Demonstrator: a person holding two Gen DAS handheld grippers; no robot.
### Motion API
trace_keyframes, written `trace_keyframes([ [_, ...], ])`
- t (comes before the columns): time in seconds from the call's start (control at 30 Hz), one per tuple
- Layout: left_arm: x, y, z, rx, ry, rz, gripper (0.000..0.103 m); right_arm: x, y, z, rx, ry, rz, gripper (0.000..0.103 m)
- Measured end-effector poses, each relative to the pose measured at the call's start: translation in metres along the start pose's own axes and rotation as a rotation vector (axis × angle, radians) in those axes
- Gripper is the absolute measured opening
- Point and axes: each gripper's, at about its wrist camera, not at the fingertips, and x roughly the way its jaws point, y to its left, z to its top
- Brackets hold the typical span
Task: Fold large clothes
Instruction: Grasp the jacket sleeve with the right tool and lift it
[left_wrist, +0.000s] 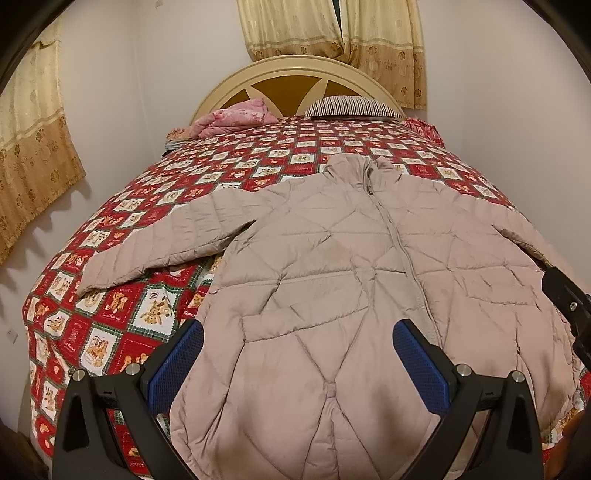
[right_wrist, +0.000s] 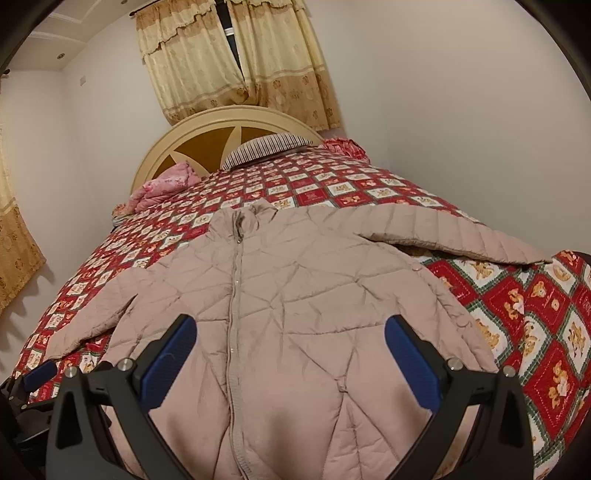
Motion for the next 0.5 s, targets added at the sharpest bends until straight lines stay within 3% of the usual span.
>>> trace_keyframes([
  [0.17, 0.009, -0.002, 0.002, 0.006, 0.009, 0.001, 0.102, 0.007, -0.006, 0.000, 0.010, 0.017, 0.001, 0.102],
  [0.33, 0.020, -0.004, 0.005, 0.012, 0.017, -0.004, 0.102, 0.014, -0.009, -0.001, -0.003, 0.032, 0.005, 0.089],
  [0.5, 0.042, 0.009, 0.021, -0.022, -0.008, -0.043, 0.102, 0.026, -0.034, 0.005, 0.047, 0.067, 0.004, 0.087],
])
